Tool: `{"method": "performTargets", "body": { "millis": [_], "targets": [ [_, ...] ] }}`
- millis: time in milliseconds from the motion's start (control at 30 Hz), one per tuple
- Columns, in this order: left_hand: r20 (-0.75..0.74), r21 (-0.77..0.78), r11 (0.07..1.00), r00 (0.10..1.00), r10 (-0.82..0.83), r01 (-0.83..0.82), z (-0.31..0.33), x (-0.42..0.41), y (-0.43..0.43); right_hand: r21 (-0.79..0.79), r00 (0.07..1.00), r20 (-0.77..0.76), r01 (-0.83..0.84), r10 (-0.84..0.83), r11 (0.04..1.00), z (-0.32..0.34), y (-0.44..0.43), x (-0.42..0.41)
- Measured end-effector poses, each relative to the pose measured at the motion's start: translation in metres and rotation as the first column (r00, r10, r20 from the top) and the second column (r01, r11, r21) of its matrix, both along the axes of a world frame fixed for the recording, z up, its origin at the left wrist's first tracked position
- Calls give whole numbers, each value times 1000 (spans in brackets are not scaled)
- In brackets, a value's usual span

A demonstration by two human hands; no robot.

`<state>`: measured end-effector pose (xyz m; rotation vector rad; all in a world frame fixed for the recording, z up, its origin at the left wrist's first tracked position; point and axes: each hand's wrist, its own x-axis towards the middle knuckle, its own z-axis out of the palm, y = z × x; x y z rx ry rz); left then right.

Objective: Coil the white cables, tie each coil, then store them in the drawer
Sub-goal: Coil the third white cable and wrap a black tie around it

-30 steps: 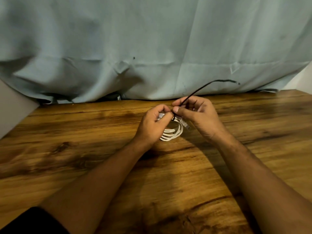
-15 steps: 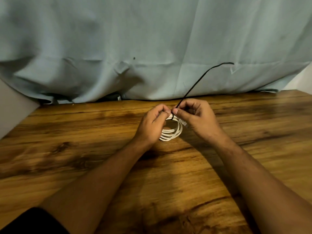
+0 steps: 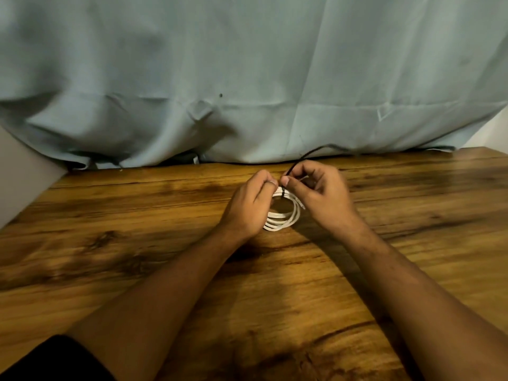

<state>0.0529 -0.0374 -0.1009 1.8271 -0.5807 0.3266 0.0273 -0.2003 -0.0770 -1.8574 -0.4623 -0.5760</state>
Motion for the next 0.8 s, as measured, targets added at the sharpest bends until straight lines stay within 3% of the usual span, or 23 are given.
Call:
{"method": "performTargets", "body": {
  "millis": [133,333,433,800],
  "targets": [
    [22,20,999,999,30,-31,-1,1,0,-2,1000,-15,8,-8,1000,0,0,-1],
    [-90,-60,998,996,4,-10,-3,6,1,-72,997,62,-33,37,997,3,2,-4],
    [-74,-11,1000,997,8,-9,-1,4,1,9,998,-17,-57,57,998,5,1,-5],
    [216,256,960,975,58,-113,7,-12,-4,300,939,-342,102,7,948,8,1,-7]
  ]
}}
